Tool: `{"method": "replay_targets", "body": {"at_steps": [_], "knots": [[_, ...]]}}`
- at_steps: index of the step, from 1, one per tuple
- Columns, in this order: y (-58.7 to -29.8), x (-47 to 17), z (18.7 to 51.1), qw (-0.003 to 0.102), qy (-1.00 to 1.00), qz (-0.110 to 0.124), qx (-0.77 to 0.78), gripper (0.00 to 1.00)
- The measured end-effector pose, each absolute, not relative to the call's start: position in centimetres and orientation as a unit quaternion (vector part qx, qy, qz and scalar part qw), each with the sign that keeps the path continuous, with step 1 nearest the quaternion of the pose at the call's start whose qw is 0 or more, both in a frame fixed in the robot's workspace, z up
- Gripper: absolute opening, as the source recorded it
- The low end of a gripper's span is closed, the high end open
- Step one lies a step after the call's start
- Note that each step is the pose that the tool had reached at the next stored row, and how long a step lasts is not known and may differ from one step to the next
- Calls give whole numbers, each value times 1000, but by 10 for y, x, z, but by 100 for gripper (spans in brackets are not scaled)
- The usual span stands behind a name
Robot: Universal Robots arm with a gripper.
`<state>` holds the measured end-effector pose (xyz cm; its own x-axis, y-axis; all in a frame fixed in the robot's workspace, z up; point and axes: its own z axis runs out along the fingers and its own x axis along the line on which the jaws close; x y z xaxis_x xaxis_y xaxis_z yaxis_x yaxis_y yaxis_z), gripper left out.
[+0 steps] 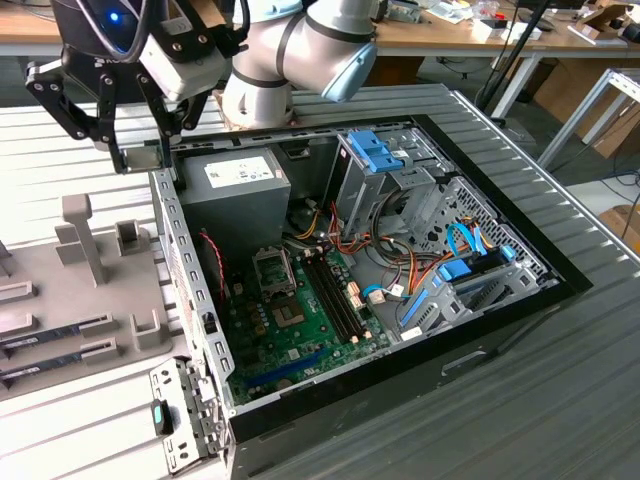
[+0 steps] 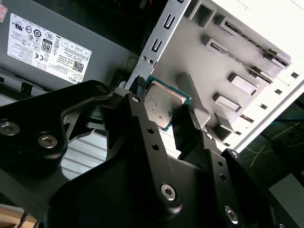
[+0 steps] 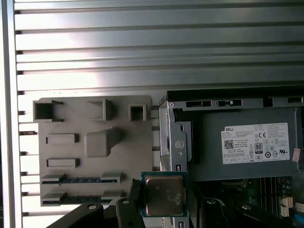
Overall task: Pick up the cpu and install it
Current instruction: 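Pick up the cpu and move it towards the insertion slot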
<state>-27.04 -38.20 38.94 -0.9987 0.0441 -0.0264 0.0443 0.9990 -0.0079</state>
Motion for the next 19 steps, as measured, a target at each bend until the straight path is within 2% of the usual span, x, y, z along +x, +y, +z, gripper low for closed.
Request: {"method": "replay_targets", "body": {"at_steps": [19], "knots": [[-382, -258, 389, 13, 1000, -4, 22, 47]]}}
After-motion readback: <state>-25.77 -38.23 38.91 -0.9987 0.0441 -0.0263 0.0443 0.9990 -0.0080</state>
